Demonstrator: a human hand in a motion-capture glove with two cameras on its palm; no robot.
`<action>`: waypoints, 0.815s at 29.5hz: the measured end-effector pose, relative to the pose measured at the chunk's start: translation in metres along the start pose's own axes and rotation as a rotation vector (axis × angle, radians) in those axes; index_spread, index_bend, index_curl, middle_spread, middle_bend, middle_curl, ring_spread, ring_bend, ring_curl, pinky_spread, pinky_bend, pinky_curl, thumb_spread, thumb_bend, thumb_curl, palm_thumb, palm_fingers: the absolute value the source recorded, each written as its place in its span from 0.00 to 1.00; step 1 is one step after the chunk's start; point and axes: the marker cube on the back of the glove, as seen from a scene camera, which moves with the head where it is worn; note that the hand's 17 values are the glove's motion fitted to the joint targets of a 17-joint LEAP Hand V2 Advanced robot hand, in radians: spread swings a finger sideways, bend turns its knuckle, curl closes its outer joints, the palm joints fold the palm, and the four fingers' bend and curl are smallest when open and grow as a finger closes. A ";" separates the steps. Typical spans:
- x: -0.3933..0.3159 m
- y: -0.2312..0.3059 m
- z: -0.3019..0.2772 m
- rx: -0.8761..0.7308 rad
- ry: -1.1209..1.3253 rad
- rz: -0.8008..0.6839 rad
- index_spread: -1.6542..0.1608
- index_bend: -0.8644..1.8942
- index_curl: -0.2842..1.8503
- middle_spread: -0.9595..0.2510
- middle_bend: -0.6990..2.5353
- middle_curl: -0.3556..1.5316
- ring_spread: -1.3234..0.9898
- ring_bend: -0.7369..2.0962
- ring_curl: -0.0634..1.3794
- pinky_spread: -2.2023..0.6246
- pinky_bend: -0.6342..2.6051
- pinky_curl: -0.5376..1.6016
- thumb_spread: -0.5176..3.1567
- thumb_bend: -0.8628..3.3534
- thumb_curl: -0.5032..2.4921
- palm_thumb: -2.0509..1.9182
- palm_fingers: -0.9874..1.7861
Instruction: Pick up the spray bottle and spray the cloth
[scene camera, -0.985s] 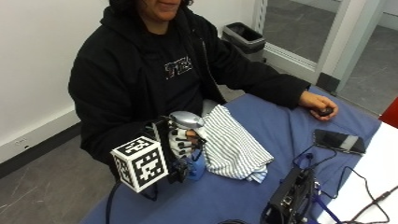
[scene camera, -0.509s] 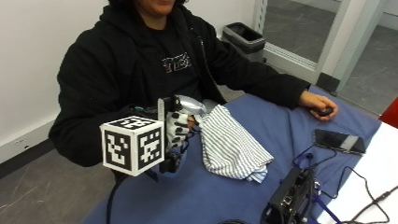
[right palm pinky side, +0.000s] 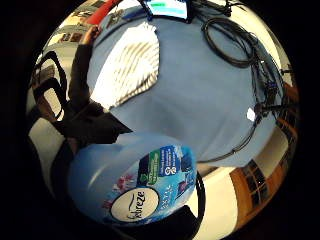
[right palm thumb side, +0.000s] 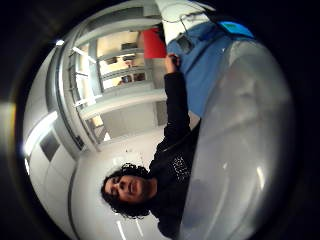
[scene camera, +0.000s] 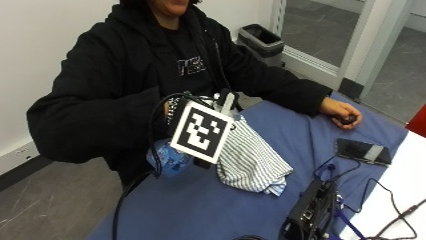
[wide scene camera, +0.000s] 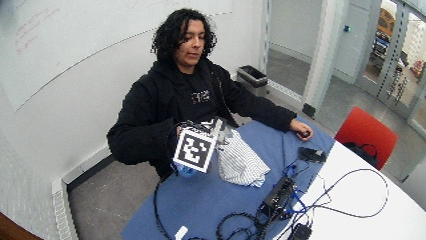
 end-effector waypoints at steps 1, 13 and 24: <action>0.000 -0.003 0.003 -0.035 0.011 0.023 0.76 0.41 0.42 0.63 0.42 0.50 0.48 0.53 0.41 0.68 0.36 0.47 0.22 0.20 0.42 0.78 0.83; 0.012 -0.031 0.046 -0.429 0.156 0.276 0.76 0.39 0.43 0.63 0.42 0.50 0.48 0.53 0.41 0.68 0.36 0.47 0.23 0.20 0.43 0.78 0.83; 0.038 -0.054 0.085 -0.572 0.227 0.392 0.76 0.38 0.44 0.64 0.42 0.50 0.48 0.53 0.41 0.69 0.37 0.47 0.24 0.20 0.44 0.79 0.82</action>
